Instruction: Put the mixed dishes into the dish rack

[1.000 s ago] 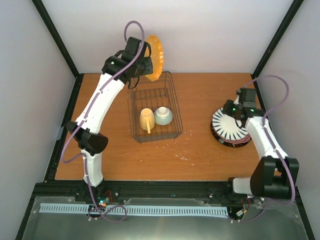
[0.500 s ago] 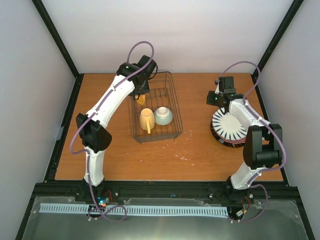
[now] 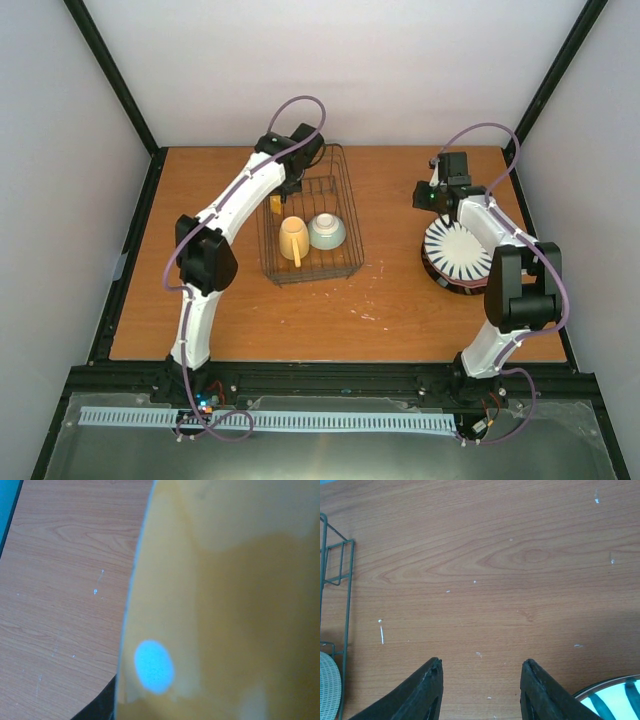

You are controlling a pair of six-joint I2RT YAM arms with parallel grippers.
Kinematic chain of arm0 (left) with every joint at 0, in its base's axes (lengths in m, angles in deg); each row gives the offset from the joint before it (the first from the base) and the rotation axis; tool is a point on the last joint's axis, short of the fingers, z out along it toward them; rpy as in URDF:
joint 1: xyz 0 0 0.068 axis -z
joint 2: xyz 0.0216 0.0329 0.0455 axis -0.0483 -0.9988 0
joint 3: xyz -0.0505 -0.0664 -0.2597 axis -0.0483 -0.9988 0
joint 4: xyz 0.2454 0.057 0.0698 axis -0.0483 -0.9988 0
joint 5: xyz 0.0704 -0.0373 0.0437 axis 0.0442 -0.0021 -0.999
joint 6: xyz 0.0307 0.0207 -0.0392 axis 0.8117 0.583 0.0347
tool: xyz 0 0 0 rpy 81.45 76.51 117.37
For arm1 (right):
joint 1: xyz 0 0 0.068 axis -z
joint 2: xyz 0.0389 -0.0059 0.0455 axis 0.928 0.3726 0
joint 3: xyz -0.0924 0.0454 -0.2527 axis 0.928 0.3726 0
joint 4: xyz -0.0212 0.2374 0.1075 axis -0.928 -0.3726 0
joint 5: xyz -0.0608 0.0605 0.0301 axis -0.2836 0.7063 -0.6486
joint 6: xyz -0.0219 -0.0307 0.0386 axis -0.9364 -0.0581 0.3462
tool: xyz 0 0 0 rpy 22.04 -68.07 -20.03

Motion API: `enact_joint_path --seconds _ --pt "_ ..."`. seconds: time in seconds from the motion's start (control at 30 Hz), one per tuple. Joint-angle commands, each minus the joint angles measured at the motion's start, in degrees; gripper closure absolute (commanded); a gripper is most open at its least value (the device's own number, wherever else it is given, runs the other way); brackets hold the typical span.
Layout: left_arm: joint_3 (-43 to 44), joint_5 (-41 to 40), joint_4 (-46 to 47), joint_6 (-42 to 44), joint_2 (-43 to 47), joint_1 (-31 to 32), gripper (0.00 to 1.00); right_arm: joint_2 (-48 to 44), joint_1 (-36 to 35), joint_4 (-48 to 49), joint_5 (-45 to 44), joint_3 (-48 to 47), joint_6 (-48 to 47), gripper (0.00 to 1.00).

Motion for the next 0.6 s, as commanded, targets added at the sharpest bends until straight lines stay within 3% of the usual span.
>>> enact_joint_path --seconds 0.0,0.23,0.57 --pt "3.5 -4.7 2.4 1.9 0.2 0.3 0.99 -0.7 0.9 0.9 0.1 0.5 0.5 0.58" --pt "0.9 -4.4 2.5 1.3 -1.0 0.3 0.99 0.4 1.5 1.2 1.4 0.9 1.3 0.58" --pt "0.0 2.1 2.7 -0.3 -6.2 0.3 0.99 1.7 2.5 0.8 2.1 1.0 1.4 0.58"
